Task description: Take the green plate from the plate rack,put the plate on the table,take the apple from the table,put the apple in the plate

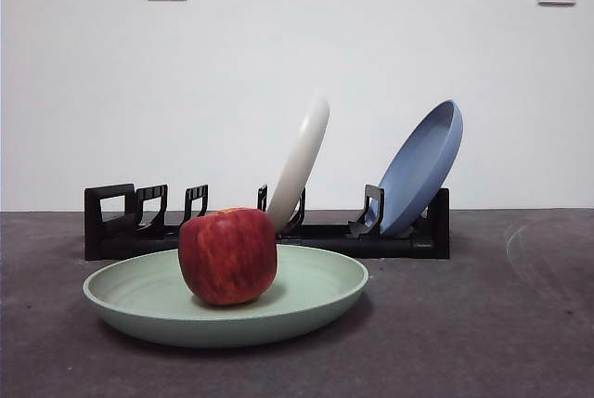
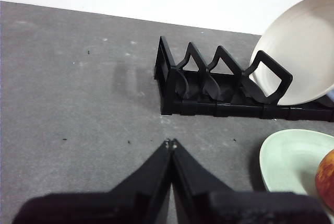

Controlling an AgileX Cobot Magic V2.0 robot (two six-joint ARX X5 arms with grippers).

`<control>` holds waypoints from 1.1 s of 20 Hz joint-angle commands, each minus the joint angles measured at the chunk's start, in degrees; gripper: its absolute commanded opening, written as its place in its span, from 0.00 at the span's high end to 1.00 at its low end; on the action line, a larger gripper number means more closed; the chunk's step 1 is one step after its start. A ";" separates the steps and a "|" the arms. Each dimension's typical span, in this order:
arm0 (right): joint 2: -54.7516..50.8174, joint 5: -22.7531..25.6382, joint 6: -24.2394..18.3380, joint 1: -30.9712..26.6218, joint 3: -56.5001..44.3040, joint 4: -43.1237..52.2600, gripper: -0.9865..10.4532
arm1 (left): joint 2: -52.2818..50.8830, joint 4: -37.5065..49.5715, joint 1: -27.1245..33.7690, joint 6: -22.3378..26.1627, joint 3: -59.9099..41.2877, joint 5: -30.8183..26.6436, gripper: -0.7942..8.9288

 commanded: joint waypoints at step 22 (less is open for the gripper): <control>-14.95 -14.99 -19.23 -53.55 -47.08 67.84 0.91 | 0.02 0.50 0.20 0.76 -0.35 0.28 0.92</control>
